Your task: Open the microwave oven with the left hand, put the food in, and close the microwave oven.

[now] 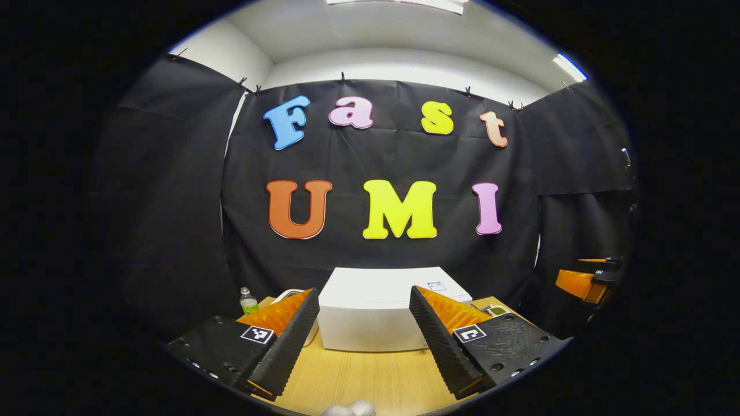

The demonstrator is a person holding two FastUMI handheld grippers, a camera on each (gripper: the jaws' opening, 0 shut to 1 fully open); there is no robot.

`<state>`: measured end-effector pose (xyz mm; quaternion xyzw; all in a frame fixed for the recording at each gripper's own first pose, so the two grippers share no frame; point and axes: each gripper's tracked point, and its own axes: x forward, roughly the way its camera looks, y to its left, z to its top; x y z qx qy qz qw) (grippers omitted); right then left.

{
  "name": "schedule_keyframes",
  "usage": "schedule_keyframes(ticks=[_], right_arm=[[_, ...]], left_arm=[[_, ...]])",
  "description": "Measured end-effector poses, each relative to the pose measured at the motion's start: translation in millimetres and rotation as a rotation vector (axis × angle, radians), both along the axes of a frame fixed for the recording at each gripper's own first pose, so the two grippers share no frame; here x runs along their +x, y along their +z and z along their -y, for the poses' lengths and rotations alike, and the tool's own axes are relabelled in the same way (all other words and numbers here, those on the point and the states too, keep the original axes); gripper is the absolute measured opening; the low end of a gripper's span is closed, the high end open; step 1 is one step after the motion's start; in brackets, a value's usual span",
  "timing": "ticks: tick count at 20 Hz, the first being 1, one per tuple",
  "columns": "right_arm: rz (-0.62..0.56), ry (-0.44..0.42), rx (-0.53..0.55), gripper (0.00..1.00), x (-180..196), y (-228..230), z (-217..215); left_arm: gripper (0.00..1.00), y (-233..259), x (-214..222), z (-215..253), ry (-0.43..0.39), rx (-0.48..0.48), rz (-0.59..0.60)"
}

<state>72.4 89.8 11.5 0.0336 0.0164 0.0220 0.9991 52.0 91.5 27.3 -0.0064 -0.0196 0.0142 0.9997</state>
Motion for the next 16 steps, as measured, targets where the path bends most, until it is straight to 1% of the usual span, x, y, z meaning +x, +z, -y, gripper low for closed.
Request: schedule_keyframes(ticks=[3, 5, 6, 7, 8, 9, 13, 14, 15, 16], right_arm=[[0.033, -0.003, 0.003, 0.92, -6.2, 19.5, -1.4], [0.052, -0.009, 0.001, 0.91, -10.6, 30.7, -1.4], [0.063, -0.009, 0.000, 1.00, -12.7, 36.4, -2.6], [0.074, -0.003, -0.001, 1.00, -15.1, 40.7, -5.1], [0.080, 0.000, -0.004, 0.92, -18.3, 44.2, -7.3], [0.082, -0.001, -0.006, 0.91, -20.1, 43.8, -6.6], [0.078, -0.012, 0.005, 0.92, -28.9, 47.2, -2.2], [0.078, -0.016, 0.010, 1.00, -31.9, 48.7, -0.4], [0.081, -0.019, 0.013, 0.91, -33.4, 49.5, 2.1], [0.083, -0.022, 0.017, 1.00, -35.4, 50.9, 4.6]], left_arm=[[0.96, 4.3, -9.5, -5.6, 0.014, 0.025, 0.006], [0.96, 8.0, -14.6, -5.8, 0.012, 0.012, 0.008], [0.96, 9.2, -16.4, -4.3, 0.010, 0.006, 0.008], [0.96, 12.8, -18.4, -3.5, 0.010, 0.005, 0.015], [0.96, 16.0, -20.5, -2.2, 0.006, 0.005, 0.019], [0.96, 19.4, -23.2, -0.2, 0.000, 0.004, 0.028], [0.96, 32.4, -27.7, 7.0, -0.015, 0.013, 0.052], [0.96, 36.0, -28.1, 10.1, -0.020, 0.014, 0.055], [0.96, 40.8, -28.0, 16.0, -0.029, 0.017, 0.061], [0.88, 43.5, -28.7, 18.7, -0.034, 0.026, 0.068]])
